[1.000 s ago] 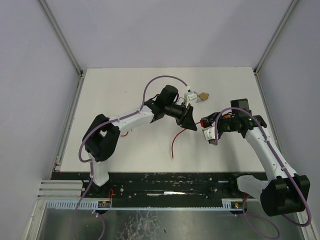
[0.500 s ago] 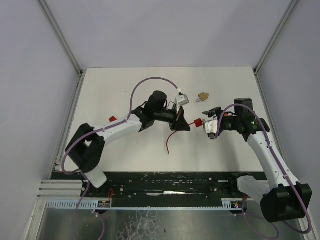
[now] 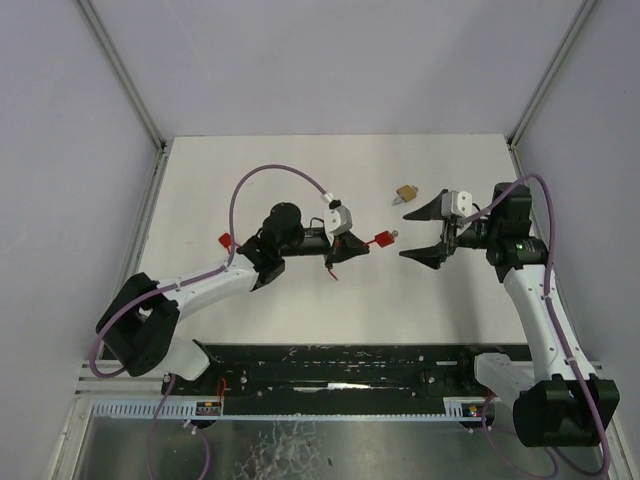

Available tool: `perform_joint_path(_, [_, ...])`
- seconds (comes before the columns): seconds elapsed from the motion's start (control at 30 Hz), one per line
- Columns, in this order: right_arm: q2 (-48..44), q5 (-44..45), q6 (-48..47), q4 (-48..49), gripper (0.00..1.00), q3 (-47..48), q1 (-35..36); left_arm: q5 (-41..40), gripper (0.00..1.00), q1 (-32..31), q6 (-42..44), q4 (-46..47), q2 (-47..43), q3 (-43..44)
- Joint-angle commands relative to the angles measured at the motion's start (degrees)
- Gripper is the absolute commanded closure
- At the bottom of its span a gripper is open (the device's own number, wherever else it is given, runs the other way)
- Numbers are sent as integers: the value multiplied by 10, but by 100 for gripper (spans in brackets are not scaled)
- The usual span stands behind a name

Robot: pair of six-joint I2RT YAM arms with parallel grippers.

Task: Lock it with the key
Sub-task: Lock the lock.

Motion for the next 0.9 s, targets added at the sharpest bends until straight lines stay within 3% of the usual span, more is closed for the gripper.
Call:
perform_joint_path(0.0, [24,-68,118,60,16,0,-4,4,99,-2,35,145,-25,-37])
perform_joint_path(0.47, [63,-63,62,-7,17,11,29,66,99,-7,24,159,-11,-35])
perform_joint_path(0.7, [66,-54,58,-14,24,14,57,61,99,-13,23,145,-2,-26])
perform_joint_path(0.87, [69,-46,63,-15,36,17,68,54,99,-13,26,132,1,-20])
